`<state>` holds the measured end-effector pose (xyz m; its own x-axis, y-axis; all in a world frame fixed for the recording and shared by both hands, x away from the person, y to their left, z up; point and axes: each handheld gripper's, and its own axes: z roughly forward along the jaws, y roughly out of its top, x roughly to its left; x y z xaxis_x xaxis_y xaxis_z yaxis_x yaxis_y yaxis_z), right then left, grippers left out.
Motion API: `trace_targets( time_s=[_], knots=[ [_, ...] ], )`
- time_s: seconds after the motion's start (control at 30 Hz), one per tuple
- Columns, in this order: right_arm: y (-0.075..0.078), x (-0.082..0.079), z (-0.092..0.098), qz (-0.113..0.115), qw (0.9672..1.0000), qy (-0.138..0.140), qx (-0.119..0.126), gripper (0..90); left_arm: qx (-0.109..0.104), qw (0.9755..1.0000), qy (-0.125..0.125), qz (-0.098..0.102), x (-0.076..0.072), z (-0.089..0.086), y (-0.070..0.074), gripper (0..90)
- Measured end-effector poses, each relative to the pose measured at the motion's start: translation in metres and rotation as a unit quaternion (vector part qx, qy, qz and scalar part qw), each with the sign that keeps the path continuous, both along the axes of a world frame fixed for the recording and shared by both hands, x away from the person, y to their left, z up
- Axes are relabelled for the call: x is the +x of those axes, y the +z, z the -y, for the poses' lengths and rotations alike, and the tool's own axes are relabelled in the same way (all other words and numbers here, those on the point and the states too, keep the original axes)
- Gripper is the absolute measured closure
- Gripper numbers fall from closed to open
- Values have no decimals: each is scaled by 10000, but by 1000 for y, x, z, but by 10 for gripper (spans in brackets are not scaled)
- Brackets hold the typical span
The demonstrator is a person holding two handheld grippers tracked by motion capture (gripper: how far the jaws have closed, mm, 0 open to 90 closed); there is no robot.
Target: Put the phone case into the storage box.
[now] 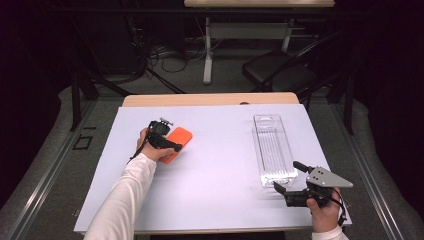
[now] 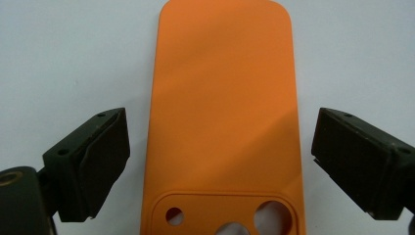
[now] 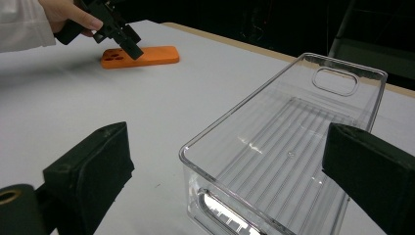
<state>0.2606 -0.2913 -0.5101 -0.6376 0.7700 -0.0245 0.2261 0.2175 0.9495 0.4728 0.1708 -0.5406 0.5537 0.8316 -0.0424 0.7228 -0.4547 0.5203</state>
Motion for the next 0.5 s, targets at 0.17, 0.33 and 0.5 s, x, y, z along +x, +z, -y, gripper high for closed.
trace_targets(
  time_s=[0.17, 0.33, 0.5],
  knots=[
    [0, 0, -1, 0, 10000, 25, -21, 38, 140, 9999, 18, -67, 0, 3, -7, 74],
    [0, 0, -1, 4, 10000, 30, -27, 38, 199, 9998, 17, -32, 0, 5, -10, 72],
    [0, 0, -1, -5, 10000, 30, -47, 38, 151, 9999, 22, -47, 1, 4, -11, 72]
  ],
)
